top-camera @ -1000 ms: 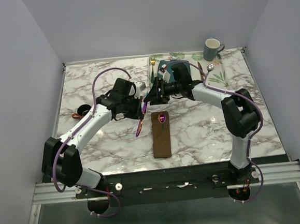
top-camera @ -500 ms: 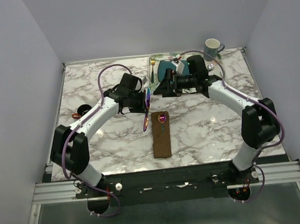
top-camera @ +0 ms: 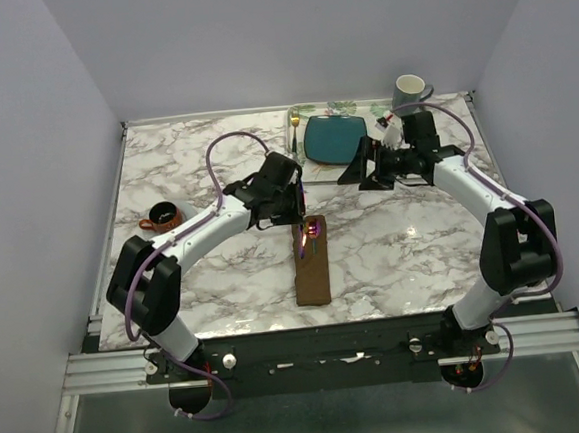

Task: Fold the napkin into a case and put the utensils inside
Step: Insert the knife into the folded napkin.

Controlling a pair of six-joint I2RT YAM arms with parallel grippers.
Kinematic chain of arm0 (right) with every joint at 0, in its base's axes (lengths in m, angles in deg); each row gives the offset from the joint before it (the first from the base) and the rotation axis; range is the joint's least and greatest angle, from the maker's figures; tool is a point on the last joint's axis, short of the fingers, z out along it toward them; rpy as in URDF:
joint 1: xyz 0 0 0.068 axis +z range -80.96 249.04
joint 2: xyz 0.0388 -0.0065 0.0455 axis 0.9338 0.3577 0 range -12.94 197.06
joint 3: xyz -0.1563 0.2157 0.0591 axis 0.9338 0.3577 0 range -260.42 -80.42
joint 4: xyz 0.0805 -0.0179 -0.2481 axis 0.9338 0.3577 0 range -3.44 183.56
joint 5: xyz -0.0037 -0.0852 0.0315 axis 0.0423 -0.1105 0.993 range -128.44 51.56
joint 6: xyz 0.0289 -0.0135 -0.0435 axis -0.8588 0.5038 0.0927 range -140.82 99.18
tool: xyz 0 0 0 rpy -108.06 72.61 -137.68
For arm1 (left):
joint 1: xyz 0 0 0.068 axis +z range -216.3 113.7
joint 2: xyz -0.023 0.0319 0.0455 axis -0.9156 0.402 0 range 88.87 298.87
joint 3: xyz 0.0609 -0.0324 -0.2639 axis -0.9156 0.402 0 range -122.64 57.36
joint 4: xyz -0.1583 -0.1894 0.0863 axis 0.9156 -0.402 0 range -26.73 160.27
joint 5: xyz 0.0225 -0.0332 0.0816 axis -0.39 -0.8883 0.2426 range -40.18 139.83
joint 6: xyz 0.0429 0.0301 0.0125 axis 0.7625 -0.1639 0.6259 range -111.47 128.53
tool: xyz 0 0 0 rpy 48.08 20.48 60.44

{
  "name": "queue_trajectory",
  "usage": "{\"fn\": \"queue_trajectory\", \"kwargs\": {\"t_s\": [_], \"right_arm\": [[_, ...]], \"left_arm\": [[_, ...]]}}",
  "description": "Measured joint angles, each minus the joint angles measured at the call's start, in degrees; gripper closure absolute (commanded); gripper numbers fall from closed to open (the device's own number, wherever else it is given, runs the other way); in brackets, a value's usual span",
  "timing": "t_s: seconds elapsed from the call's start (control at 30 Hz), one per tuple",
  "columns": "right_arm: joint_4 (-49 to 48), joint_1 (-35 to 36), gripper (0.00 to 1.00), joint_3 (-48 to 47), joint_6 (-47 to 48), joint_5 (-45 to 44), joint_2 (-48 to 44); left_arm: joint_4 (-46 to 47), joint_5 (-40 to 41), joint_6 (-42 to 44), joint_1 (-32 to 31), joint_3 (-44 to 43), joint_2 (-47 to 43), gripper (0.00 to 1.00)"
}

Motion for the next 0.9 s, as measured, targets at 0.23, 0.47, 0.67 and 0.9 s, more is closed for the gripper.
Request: {"fn": "queue_trajectory", "kwargs": {"t_s": [0.23,0.47,0.67,0.9], "right_arm": [[2.1,-0.7,0.00,0.7,2.6,-2.6,-3.8],[2.2,-1.0,0.00,1.7,3.8,-3.8,-7.3],[2.2,-1.0,0.00,3.0,4.4,-4.5,-8.2],[2.4,-1.1,0.00,3.2,4.6,-4.5,-8.2]], "left_arm": [[1.1,2.1,-1.8,-1.4,0.1,4.1,1.00],[1.3,2.9,-2.6,-1.7,0.1,7.1,1.00],[1.5,3.0,-3.1,-1.9,0.5,7.3,1.00],[1.3,2.9,-4.8,-2.3,2.0,7.3,1.00]]}}
